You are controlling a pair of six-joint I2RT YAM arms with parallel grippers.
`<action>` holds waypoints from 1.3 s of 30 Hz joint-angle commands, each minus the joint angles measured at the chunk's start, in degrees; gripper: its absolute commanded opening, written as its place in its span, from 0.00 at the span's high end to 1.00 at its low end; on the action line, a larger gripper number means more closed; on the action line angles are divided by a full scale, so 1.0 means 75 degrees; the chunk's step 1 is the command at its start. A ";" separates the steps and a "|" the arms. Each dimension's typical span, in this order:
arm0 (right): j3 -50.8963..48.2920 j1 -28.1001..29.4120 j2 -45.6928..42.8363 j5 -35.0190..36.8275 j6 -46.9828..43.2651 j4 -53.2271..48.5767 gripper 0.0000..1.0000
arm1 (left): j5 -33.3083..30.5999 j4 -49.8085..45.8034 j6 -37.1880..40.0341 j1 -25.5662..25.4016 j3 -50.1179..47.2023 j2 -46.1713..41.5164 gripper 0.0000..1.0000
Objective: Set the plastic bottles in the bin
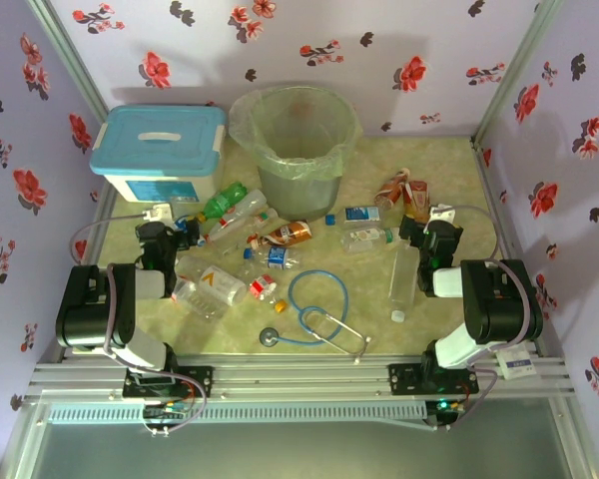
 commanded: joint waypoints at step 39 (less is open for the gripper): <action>0.4373 0.2059 -0.3430 0.0402 0.3282 -1.3894 0.01 | 0.0092 -0.9150 -0.3897 -0.1607 0.3117 -0.4572 0.00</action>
